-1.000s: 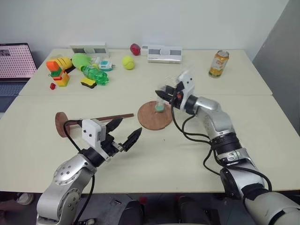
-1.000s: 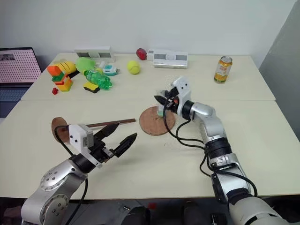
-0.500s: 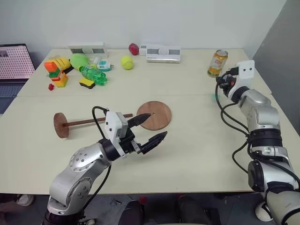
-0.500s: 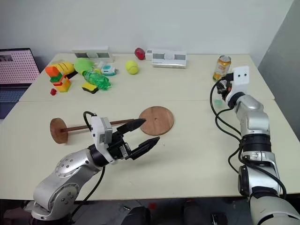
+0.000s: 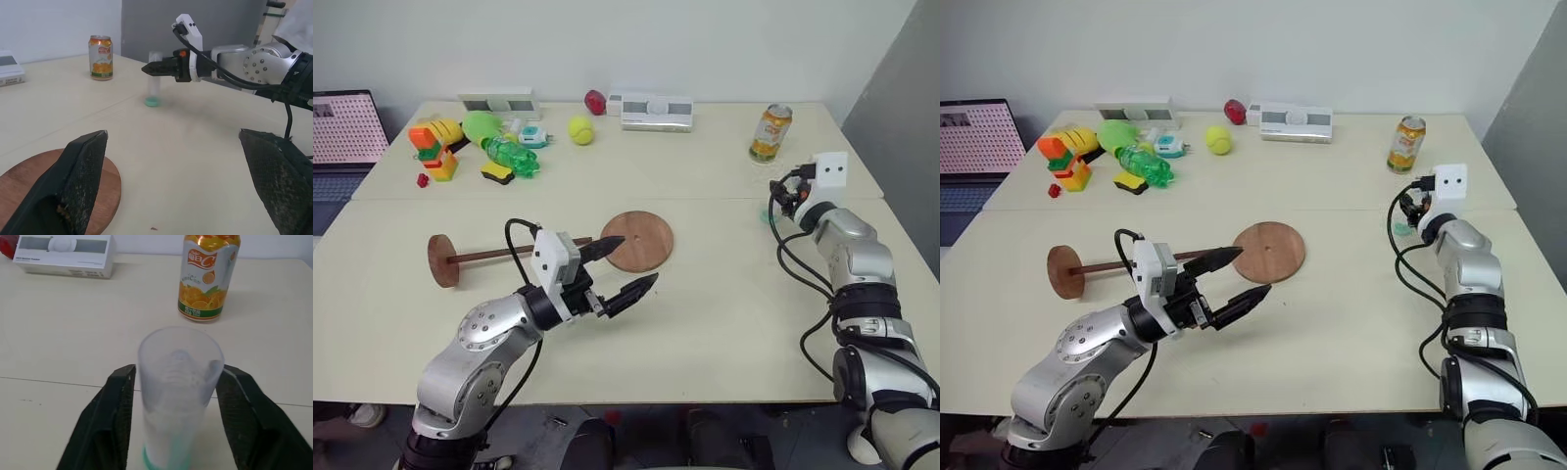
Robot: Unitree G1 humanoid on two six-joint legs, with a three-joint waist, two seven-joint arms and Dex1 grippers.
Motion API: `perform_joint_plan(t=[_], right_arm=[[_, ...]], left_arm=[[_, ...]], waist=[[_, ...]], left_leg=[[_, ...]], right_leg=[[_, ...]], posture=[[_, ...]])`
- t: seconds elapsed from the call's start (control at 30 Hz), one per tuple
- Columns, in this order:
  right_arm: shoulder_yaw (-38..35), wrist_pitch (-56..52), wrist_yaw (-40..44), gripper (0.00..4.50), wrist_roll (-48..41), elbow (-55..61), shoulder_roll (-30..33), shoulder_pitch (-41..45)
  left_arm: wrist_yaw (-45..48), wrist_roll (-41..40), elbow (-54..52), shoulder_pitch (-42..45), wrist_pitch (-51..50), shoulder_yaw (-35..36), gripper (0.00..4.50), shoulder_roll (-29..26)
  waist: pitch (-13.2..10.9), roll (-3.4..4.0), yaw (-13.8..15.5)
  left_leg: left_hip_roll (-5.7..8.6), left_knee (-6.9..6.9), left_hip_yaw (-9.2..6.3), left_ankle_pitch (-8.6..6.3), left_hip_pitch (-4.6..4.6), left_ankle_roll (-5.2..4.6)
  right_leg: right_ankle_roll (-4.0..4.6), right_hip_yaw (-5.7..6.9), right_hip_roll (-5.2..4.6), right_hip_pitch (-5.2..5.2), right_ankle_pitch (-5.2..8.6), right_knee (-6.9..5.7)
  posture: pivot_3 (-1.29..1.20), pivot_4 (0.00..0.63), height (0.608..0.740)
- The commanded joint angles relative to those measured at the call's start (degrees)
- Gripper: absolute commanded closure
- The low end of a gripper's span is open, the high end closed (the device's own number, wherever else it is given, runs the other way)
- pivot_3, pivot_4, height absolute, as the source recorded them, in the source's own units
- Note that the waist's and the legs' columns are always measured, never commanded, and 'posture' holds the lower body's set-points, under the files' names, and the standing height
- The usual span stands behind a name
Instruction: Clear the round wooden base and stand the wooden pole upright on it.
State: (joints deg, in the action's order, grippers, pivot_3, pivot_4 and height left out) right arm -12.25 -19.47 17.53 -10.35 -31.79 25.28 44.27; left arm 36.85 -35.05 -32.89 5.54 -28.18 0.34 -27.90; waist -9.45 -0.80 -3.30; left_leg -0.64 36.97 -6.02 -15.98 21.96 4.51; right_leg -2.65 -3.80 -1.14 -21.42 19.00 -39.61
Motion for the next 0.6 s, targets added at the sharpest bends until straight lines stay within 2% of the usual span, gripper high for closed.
perform_joint_plan(t=[0.03, 0.17, 0.27, 0.33, 0.43, 0.5, 0.6], right_arm=[[-2.2, -1.6, -1.7, 0.92, -1.3, 7.0, 0.9, -0.7], [-2.8, -5.0, -1.9, 0.06, -2.7, 14.2, 1.2, -2.1], [-2.7, -7.8, -1.6, 0.06, -3.9, 18.9, 1.0, -1.5], [-1.6, -9.9, -0.8, 0.06, -4.9, 21.9, 0.7, 1.8], [-0.2, -12.9, 0.8, 0.06, -6.8, 24.7, 0.0, 4.3], [1.5, -15.4, 4.6, 0.06, -9.3, 26.9, -0.4, 5.1], [8.9, -20.7, 17.3, 0.06, -14.1, 33.1, 1.7, 3.7]], left_arm=[[-0.9, 0.4, -1.8, -0.5, 1.2, 0.4, 0.00, 0.5], [-3.4, 0.4, -2.9, -2.5, 1.0, 1.6, 0.00, 1.4], [-7.9, 0.9, -3.7, -4.4, 0.6, 3.3, 0.00, 2.9], [-16.6, 1.6, -4.5, -7.2, -0.2, 6.3, 0.00, 7.5], [-22.5, 1.7, -5.6, -11.0, -0.5, 8.8, 0.00, 11.7], [-25.9, 0.3, -6.3, -13.8, -0.3, 10.3, 0.00, 14.9], [-35.1, -6.0, -4.1, -15.7, 1.9, 16.7, 0.00, 24.4]], waist=[[0.0, 0.00, 0.0], [0.0, 0.01, 0.0], [0.0, 0.02, 0.0], [0.0, 0.02, 0.0], [0.0, 0.04, -0.3], [0.0, 0.05, -0.1], [0.0, 0.03, 0.3]], left_leg=[[0.00, 0.00, 0.01, 0.00, -0.01, 0.00], [0.00, -0.01, -0.01, 0.00, 0.02, 0.00], [-0.02, -0.01, -0.01, -0.01, 0.01, -0.01], [-0.02, -0.01, -0.02, -0.01, 0.00, -0.01], [-0.03, -0.01, 0.10, -0.01, -0.01, -0.02], [-0.05, 0.00, -0.02, -0.02, 0.02, -0.03], [-0.05, 0.00, -0.06, -0.02, 0.03, -0.04]], right_leg=[[0.00, -0.01, 0.00, 0.00, 0.00, -0.01], [0.00, 0.00, 0.00, 0.00, 0.00, 0.03], [0.00, -0.02, 0.00, -0.01, 0.00, 0.01], [0.00, -0.02, 0.00, -0.01, 0.00, 0.00], [-0.01, -0.18, -0.01, -0.06, -0.01, 0.00], [-0.01, -0.04, 0.00, -0.05, -0.01, -0.01], [-0.01, 0.02, -0.02, 0.03, -0.01, 0.11]], posture=[[0.00, 0.150, 0.740], [0.00, 0.150, 0.740], [0.00, 0.150, 0.740], [0.00, 0.150, 0.740], [0.00, 0.150, 0.740], [0.00, 0.150, 0.740], [0.00, 0.150, 0.740]])
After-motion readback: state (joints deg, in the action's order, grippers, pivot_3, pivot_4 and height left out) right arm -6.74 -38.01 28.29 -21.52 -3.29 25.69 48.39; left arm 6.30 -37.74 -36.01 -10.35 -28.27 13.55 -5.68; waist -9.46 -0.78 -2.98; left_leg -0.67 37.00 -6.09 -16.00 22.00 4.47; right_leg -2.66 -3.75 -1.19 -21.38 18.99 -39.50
